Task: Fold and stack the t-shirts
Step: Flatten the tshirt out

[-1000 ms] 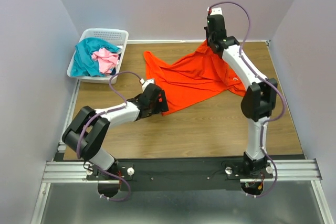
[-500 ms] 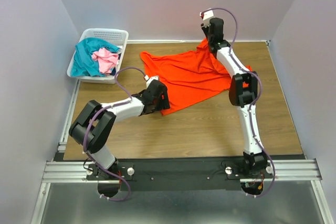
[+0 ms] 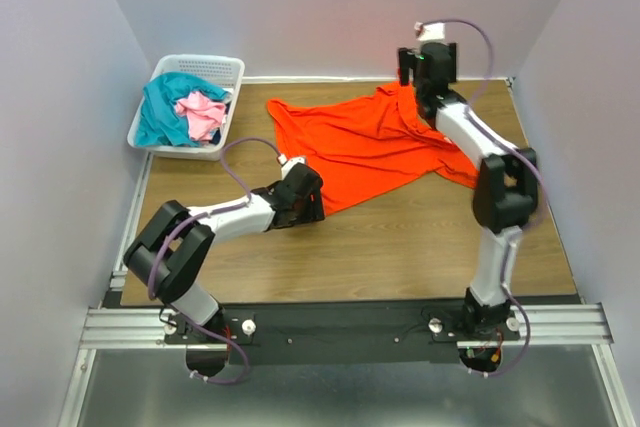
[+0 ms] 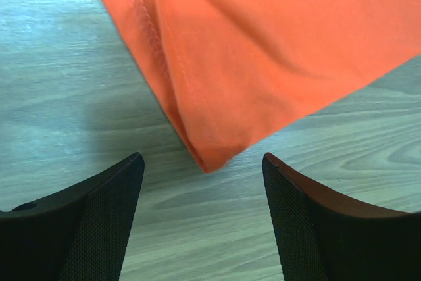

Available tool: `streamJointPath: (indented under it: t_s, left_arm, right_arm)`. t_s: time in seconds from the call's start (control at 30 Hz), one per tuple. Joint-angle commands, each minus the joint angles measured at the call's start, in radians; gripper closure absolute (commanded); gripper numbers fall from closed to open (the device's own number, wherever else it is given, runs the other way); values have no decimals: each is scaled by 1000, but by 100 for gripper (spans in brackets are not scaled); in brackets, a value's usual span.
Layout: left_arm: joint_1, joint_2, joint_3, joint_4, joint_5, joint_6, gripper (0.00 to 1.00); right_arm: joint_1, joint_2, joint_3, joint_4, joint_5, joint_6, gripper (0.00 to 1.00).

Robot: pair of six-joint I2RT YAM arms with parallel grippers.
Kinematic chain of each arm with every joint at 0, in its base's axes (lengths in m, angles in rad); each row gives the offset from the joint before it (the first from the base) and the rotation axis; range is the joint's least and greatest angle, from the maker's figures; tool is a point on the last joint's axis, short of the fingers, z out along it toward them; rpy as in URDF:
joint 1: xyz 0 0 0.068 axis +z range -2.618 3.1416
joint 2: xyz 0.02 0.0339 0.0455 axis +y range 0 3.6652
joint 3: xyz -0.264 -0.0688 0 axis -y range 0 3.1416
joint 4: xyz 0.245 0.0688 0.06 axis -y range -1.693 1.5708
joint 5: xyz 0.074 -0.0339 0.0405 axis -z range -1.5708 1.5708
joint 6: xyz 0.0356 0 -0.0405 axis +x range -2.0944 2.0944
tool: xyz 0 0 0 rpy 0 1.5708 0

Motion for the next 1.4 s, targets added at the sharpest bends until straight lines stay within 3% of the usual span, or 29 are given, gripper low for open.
streamJointPath:
  t_s: [0.0,0.17,0.43,0.53,0.57,0.6,0.77,0.9,1.0,1.07,1.23,1.37]
  left_arm:
    - [-13,45,-9,-2,4,-48,28]
    - [-18,106,14,-7,-1,-69,44]
    - [-25,74,-25,-14,-8,-88,57]
    - [-24,88,-23,-16,-13,-88,70]
    - [-27,99,-20,-16,-14,-85,92]
    - [-25,106,-9,-19,-28,-89,100]
    - [-22,71,24,-82,-135,-106,100]
    - [50,8,12,-148,-261,-112,100]
    - [183,-50,-34,-140,-269,-93,100]
    - [212,-100,-63,-129,-278,-79,100]
    - [238,-176,-86,-106,-262,-42,100]
    - [239,-190,-97,-86,-242,-37,100]
  right_arm:
    - [-2,-352,-317,8,92,331,0]
    - [0,-688,-693,-28,76,501,0]
    - [-2,-868,-817,-89,140,538,0]
    - [-2,-891,-837,-118,152,550,0]
    - [-2,-899,-852,-120,152,555,0]
    - [0,-905,-861,-150,154,564,0]
    - [0,-980,-944,-231,139,637,0]
    - [0,-1014,-976,-383,67,711,0]
    - [-2,-1037,-1014,-503,7,765,0]
    - [-2,-1049,-1038,-558,-13,771,0]
    - [-2,-1085,-1084,-698,10,846,0]
    - [-2,-1114,-1136,-765,-125,895,0]
